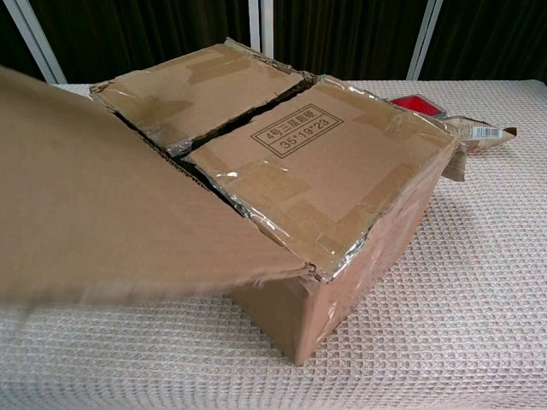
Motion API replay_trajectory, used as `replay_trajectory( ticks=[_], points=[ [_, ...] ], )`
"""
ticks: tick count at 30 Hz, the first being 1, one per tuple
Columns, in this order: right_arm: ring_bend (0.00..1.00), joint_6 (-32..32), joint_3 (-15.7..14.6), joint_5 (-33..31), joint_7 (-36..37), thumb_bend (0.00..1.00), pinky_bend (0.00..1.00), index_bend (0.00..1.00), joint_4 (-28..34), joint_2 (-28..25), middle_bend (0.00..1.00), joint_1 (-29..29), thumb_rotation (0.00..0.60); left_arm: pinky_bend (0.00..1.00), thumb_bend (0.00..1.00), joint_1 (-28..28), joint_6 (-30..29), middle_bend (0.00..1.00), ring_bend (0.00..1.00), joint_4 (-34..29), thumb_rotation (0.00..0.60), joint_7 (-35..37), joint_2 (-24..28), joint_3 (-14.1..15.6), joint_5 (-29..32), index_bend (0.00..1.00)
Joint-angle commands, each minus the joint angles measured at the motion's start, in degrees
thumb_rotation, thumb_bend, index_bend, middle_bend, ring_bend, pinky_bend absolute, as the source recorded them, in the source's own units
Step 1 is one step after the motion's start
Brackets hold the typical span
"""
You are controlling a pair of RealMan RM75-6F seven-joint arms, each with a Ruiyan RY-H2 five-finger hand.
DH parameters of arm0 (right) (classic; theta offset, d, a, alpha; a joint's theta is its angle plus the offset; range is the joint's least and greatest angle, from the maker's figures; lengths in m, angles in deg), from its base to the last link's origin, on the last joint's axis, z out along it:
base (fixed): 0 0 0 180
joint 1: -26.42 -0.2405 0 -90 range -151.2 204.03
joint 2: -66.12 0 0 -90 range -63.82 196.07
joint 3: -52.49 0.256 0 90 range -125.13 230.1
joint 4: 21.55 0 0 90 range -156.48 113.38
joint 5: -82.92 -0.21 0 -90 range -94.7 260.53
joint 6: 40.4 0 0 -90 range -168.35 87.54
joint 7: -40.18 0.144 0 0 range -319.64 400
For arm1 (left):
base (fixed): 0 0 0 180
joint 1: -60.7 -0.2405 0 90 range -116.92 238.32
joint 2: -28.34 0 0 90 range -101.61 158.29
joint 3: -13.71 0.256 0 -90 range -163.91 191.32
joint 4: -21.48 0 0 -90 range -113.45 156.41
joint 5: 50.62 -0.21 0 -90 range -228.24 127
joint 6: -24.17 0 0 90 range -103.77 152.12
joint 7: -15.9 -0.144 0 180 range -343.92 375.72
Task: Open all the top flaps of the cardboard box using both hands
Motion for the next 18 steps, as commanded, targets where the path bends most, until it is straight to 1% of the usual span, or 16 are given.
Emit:
replay_trajectory(
  ticks=[1,3,6,11,15,18],
  points=[
    [0.00,0.04,-0.14,0.07,-0.35,0.68,0.00,0.00,0.15,0.15,0.05,0.02,0.600,0.20,0.00,-1.00,-1.64,0.60,0.10,0.03,0.000,0.92,0.28,-0.04,-1.46,0.08],
    [0.00,-0.07,-0.22,0.14,-0.74,0.68,0.00,0.00,0.21,0.17,0.05,0.12,0.600,0.20,0.00,-1.23,-2.45,0.53,0.10,0.56,0.000,0.78,-0.51,-0.32,-1.75,0.08],
    [0.00,-0.41,-0.32,0.20,-1.28,0.68,0.00,0.00,0.39,-0.02,0.05,0.42,0.600,0.20,0.01,-1.05,-2.86,0.37,0.10,1.58,0.000,-0.25,-2.27,-0.76,-1.01,0.07],
    [0.00,-1.02,-0.31,0.10,-1.78,0.68,0.00,0.00,0.75,-0.92,0.05,1.04,0.600,0.20,0.03,-0.26,-2.94,0.27,0.10,3.27,0.000,-2.45,-5.52,-1.54,1.85,0.07],
    [0.00,-1.76,-0.09,-0.10,-1.89,0.68,0.00,0.00,0.94,-1.42,0.04,1.49,0.600,0.20,0.05,0.07,-6.11,0.17,0.08,5.58,0.000,-10.98,-11.12,-1.94,5.97,0.06],
    [0.00,-1.81,0.07,-0.47,-1.71,0.68,0.00,0.00,0.92,-1.65,0.03,1.58,0.600,0.19,0.05,1.57,-6.26,0.11,0.05,7.10,0.000,-16.87,-16.47,-1.79,10.13,0.04]
  ],
)
